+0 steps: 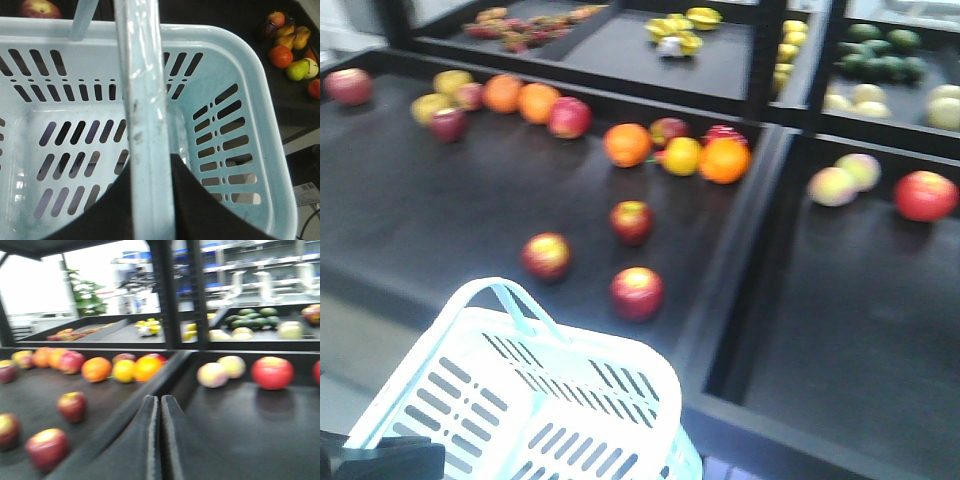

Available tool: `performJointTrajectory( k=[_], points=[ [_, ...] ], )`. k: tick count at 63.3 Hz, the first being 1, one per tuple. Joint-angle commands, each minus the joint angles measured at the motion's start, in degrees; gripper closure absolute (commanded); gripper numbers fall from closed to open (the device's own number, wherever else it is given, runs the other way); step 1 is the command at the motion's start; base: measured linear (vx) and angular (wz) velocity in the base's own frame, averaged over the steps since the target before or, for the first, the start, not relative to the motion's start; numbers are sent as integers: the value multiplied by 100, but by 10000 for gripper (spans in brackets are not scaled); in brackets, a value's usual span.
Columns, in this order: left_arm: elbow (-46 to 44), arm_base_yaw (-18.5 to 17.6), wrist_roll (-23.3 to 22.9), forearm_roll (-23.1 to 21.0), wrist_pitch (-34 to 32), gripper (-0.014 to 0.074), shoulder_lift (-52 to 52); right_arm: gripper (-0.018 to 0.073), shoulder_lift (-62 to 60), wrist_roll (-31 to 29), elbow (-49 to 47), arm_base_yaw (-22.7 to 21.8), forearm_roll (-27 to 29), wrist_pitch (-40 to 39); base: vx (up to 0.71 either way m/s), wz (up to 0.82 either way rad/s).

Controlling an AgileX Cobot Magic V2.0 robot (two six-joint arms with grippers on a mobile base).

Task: Pick three apples into basket with both arms
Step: 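Drive the base away from the table holding the basket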

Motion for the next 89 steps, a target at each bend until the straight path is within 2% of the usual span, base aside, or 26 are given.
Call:
performJointTrajectory(
  k=[1,89],
  points=[
    [-196,-16,2,-223,-381,603,-10,561,-65,-30,75,-30,-61,-416,-16,62],
    [-196,-16,2,-223,-375,603,-10,561,-65,-30,75,-30,-61,-422,-18,66]
  ],
)
